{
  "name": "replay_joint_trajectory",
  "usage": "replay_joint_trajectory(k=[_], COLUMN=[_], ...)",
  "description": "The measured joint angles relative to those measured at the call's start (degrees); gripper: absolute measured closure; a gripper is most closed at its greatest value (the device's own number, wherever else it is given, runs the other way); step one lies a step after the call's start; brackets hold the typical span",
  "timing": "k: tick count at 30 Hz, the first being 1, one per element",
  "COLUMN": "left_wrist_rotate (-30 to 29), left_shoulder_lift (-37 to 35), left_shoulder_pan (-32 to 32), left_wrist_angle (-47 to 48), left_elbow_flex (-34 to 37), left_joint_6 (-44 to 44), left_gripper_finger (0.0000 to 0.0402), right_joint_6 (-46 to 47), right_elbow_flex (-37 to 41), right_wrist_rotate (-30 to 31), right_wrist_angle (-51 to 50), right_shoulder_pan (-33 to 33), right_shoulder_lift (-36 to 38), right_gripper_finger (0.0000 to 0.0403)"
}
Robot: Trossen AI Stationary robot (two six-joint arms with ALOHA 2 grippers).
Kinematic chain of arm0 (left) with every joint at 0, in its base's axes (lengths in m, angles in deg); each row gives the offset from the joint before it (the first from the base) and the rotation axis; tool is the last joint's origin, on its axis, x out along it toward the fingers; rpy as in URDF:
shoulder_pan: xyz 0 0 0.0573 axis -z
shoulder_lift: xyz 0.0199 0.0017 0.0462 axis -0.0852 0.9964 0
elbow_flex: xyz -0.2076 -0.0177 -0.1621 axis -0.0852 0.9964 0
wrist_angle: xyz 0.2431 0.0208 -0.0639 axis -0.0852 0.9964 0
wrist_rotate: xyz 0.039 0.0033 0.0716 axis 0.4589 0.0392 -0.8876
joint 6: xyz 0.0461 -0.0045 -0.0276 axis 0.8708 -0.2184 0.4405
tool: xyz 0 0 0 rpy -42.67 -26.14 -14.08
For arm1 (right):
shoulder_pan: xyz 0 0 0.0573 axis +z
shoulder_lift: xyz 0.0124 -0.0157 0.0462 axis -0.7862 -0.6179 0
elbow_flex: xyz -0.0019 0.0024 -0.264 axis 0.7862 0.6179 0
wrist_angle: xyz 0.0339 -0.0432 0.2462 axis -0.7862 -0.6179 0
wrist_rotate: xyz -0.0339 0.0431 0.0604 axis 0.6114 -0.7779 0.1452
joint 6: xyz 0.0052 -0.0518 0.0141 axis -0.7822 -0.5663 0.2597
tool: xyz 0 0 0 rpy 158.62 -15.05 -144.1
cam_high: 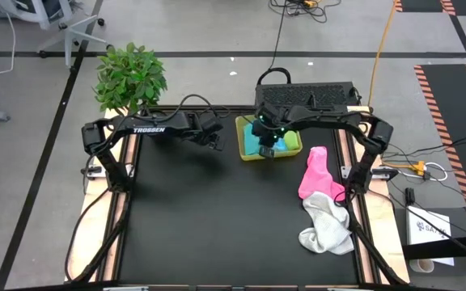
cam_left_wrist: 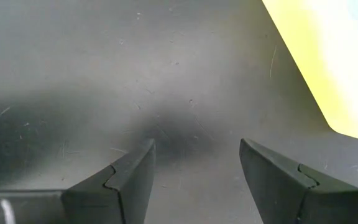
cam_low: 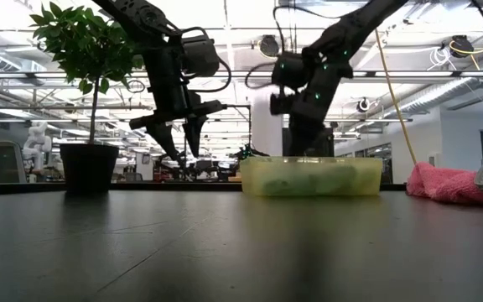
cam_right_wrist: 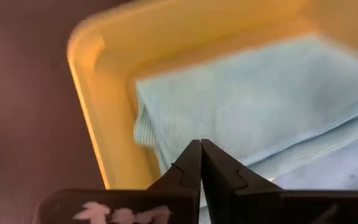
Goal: Fold microfiber towels
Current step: Put the blue microfiber cloth into the bin
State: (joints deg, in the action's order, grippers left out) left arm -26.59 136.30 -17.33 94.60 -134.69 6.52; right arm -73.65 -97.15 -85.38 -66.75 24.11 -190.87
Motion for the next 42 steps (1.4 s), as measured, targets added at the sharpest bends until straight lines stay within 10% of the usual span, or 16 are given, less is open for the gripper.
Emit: replay_joint_trajectory(k=[42], left_wrist_rotate=[0.02], left_shoulder_lift=[0.00], left_shoulder_pan=[0.13], left_wrist_angle=[0.04], left_elbow_flex=[-0.02], left_joint_6=[-1.66], left_gripper_finger=[0.0165], right_joint_6=[-0.63], right_elbow_flex=[-0.02], right_wrist_rotate=[-0.20], right_wrist_angle=[23.83], right_shoulder_pan=[-12.22], right_shoulder_lift=[-4.44], right_gripper_finger=[0.0403])
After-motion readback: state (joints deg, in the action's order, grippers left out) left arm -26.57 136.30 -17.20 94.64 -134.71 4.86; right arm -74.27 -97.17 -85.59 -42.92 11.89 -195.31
